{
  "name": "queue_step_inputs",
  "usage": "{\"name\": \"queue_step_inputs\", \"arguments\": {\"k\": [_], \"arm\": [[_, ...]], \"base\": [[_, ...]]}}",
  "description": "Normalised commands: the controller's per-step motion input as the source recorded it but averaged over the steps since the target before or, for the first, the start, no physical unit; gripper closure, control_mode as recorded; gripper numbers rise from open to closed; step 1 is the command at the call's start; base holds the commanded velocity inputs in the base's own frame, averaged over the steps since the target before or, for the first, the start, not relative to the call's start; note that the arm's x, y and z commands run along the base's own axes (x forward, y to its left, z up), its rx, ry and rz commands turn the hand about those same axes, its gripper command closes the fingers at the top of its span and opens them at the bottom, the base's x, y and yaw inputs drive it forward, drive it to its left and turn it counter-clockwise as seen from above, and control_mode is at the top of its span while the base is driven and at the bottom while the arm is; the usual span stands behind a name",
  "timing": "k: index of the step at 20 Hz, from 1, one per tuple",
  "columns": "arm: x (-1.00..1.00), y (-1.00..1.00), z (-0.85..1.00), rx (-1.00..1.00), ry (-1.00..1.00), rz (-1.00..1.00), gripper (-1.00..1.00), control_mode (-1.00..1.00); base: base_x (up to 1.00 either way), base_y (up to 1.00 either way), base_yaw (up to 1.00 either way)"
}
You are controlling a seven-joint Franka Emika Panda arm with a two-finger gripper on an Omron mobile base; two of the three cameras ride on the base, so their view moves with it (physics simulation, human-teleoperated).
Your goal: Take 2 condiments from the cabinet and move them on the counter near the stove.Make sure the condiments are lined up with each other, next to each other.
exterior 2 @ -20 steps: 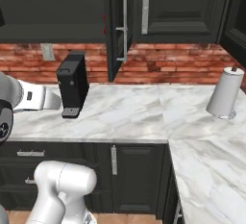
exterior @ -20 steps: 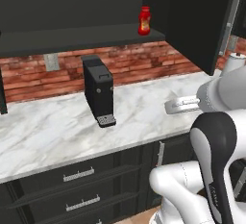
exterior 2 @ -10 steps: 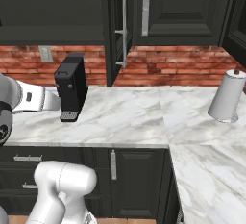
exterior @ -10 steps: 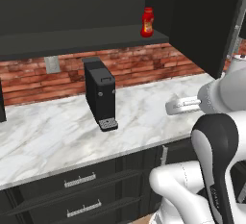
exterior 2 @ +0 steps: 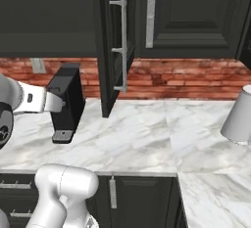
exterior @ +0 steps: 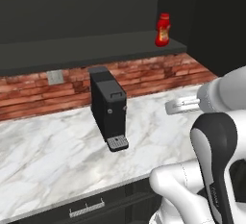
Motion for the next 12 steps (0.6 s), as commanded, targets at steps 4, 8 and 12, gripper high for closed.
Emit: {"name": "queue_step_inputs", "arguments": {"k": [4,8,12], "arm": [[0.0,0.0,0.0,0.0,0.0,0.0,-1.0,1.0],[0.0,0.0,0.0,0.0,0.0,0.0,-1.0,1.0],[0.0,0.0,0.0,0.0,0.0,0.0,-1.0,1.0]], "base": [[0.48,0.01,0.0],[0.25,0.02,0.0],[0.0,0.0,0.0]]}}
